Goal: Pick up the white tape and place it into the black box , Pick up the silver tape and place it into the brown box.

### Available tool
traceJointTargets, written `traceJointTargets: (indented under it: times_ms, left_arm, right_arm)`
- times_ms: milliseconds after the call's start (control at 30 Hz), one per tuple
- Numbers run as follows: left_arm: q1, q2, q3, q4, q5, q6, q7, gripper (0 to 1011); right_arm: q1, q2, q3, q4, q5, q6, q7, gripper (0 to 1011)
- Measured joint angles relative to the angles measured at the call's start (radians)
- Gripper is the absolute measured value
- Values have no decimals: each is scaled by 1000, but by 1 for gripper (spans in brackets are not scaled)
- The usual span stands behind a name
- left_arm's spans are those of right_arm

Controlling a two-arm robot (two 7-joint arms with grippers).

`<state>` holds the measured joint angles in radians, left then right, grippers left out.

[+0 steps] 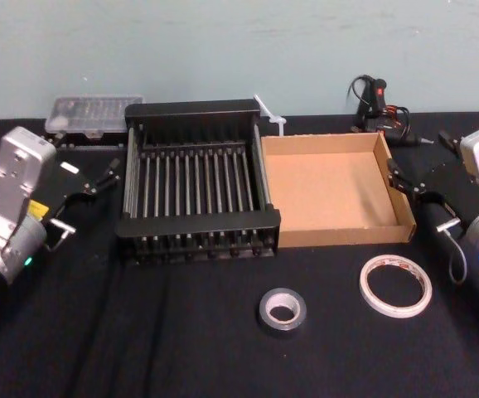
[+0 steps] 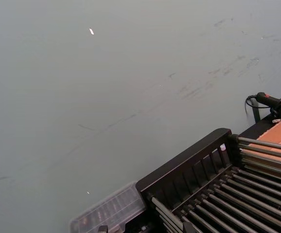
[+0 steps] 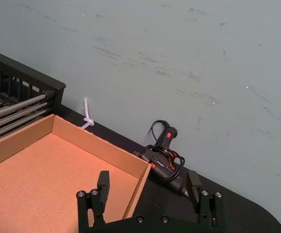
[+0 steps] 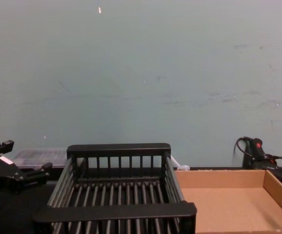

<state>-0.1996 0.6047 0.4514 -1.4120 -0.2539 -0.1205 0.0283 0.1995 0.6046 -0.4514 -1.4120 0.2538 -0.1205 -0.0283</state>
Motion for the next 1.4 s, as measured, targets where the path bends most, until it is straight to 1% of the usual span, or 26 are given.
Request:
traceJointTargets:
  times_ms: [1400]
  left_arm:
    - [0,0,0,0,0,0,0,1001]
  right_arm:
    - [0,-1,1,0,0,0,2,1002]
